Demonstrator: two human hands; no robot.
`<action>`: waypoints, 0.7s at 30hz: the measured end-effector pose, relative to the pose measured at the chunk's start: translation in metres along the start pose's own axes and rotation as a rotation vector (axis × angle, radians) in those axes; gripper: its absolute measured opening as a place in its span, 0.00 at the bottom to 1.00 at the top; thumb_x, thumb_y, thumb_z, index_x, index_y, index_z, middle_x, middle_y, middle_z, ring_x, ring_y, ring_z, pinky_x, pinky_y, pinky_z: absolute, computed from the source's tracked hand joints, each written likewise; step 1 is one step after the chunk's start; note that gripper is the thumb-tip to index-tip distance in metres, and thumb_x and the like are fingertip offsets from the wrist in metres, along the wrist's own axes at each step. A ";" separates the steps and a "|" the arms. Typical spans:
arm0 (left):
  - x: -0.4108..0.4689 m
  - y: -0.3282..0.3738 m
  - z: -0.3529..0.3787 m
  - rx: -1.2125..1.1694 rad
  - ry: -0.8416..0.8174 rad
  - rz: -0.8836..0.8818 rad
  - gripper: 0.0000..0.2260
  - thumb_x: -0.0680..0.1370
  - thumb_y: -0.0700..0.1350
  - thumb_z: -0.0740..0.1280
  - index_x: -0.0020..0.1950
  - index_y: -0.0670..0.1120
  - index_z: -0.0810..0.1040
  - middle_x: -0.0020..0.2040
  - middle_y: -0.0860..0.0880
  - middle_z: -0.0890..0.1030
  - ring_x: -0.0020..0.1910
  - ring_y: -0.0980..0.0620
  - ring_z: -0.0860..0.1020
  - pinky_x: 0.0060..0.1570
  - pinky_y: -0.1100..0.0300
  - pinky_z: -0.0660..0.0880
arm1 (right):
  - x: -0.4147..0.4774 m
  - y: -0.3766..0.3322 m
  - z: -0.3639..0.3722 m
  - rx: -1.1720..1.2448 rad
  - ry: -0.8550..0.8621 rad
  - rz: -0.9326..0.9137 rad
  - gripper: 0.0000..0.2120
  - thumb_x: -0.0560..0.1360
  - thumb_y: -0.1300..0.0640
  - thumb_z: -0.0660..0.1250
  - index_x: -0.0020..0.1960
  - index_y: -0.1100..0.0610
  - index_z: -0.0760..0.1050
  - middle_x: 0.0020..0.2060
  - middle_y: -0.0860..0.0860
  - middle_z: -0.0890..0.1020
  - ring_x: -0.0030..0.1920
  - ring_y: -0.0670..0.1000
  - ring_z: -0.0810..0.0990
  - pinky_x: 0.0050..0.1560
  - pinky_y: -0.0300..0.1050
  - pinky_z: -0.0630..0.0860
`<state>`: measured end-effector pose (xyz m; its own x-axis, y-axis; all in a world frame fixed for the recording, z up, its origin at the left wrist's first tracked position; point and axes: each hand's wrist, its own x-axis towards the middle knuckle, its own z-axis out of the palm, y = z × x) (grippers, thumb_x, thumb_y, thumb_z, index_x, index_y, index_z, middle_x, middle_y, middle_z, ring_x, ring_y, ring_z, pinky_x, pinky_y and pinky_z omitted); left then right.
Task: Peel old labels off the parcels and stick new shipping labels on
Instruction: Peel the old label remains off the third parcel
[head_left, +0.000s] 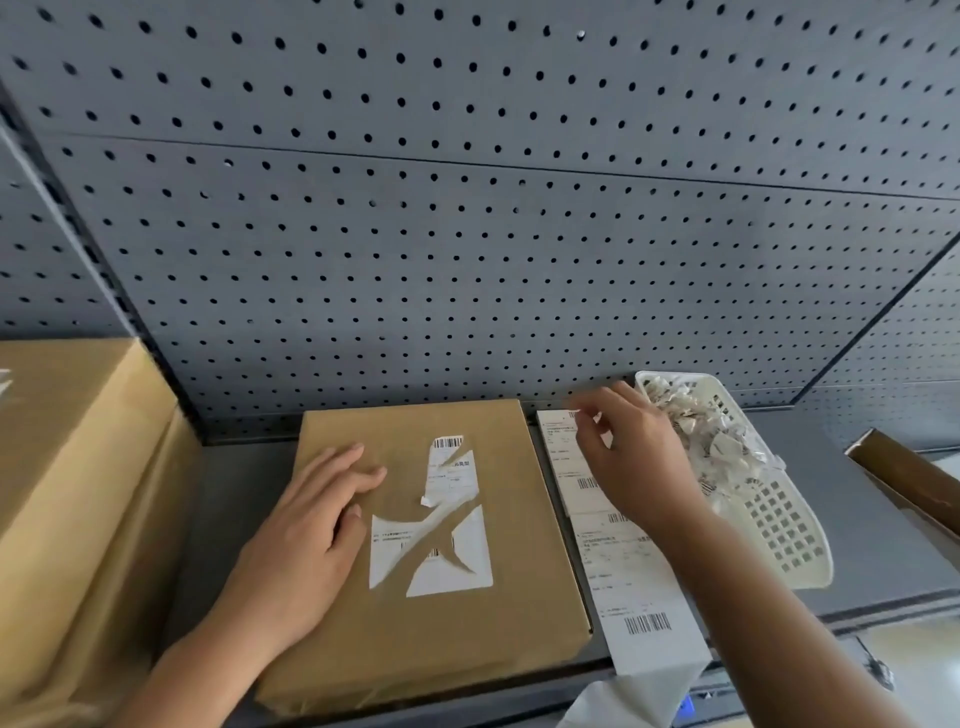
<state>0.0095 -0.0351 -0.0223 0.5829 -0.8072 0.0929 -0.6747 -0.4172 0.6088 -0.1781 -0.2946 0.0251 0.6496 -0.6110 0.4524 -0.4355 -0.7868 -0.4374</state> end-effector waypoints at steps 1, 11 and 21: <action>-0.001 0.000 -0.001 -0.001 0.003 -0.004 0.18 0.85 0.47 0.57 0.72 0.63 0.69 0.75 0.73 0.54 0.76 0.73 0.44 0.73 0.64 0.52 | 0.000 -0.006 0.006 0.021 -0.026 -0.009 0.07 0.78 0.60 0.65 0.53 0.53 0.81 0.46 0.42 0.77 0.43 0.47 0.76 0.41 0.44 0.74; -0.002 0.001 -0.001 -0.014 0.007 -0.002 0.18 0.85 0.47 0.56 0.73 0.62 0.69 0.77 0.70 0.54 0.76 0.72 0.43 0.73 0.65 0.50 | 0.004 -0.043 0.050 0.087 -0.184 -0.095 0.08 0.79 0.59 0.65 0.53 0.52 0.81 0.46 0.41 0.77 0.41 0.43 0.75 0.39 0.46 0.77; -0.002 -0.001 -0.001 -0.021 0.018 0.000 0.17 0.85 0.46 0.56 0.72 0.59 0.71 0.77 0.68 0.56 0.76 0.72 0.43 0.73 0.65 0.52 | 0.013 -0.060 0.086 0.063 -0.321 -0.088 0.11 0.78 0.57 0.62 0.54 0.46 0.79 0.49 0.41 0.80 0.45 0.48 0.79 0.41 0.49 0.78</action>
<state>0.0092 -0.0329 -0.0223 0.5911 -0.7994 0.1074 -0.6656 -0.4082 0.6248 -0.0901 -0.2478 -0.0103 0.8504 -0.4743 0.2278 -0.3358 -0.8226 -0.4589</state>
